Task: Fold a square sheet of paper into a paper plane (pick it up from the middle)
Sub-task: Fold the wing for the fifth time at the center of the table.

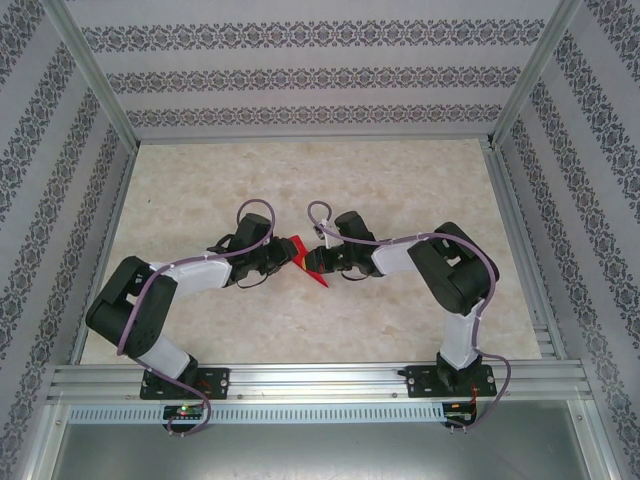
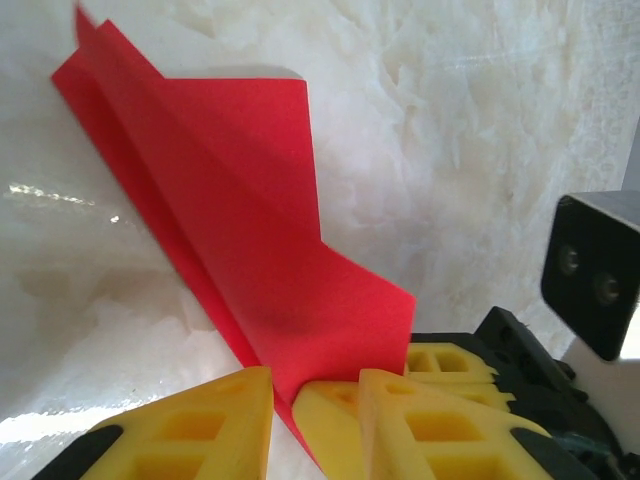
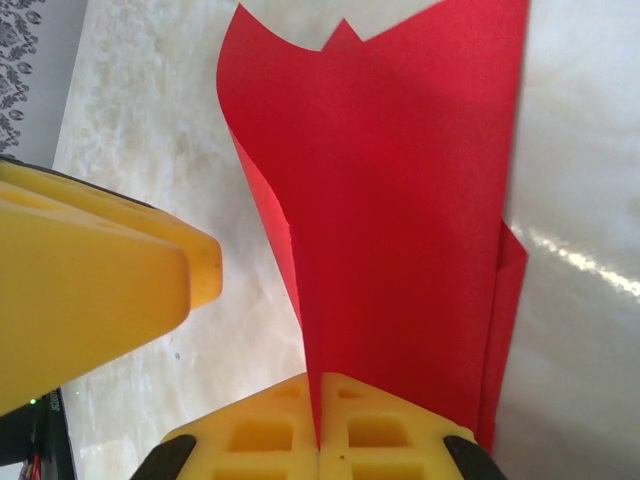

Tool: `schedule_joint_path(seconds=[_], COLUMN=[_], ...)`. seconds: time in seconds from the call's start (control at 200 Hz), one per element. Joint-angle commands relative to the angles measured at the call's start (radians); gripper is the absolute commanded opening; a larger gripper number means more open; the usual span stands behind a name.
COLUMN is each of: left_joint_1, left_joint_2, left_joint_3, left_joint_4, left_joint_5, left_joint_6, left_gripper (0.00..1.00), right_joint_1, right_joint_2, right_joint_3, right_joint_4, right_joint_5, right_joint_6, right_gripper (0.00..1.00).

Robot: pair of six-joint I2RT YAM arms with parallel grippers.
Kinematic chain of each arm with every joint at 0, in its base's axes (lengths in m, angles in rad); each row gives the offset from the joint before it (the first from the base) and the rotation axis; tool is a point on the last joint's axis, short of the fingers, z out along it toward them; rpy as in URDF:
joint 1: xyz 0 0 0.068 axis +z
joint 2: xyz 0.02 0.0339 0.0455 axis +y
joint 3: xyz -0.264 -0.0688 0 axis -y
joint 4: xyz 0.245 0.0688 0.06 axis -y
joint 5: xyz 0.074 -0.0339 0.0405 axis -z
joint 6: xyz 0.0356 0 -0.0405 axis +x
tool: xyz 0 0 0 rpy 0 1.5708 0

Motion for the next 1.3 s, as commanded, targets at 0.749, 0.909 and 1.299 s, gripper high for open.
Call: schedule_joint_path(seconds=[0.749,0.909,1.299], left_joint_1=[-0.007,-0.007,-0.007], left_joint_2=[0.115,0.132,0.155], left_joint_3=[0.017,0.023,0.030], left_joint_4=[0.097,0.084,0.076], left_joint_5=[0.047,0.036,0.027], left_joint_6=[0.041,0.050,0.063], left_gripper=[0.19,0.17,0.15], right_joint_1=[-0.009,-0.011,-0.019], right_joint_2=[0.058,0.045,-0.009], right_joint_3=[0.039,0.039,0.041], right_joint_4=[-0.068,-0.070,-0.106], right_joint_5=[-0.022,-0.034,-0.066], right_joint_6=[-0.005,0.006,0.041], right_gripper=[0.08,0.10,0.15])
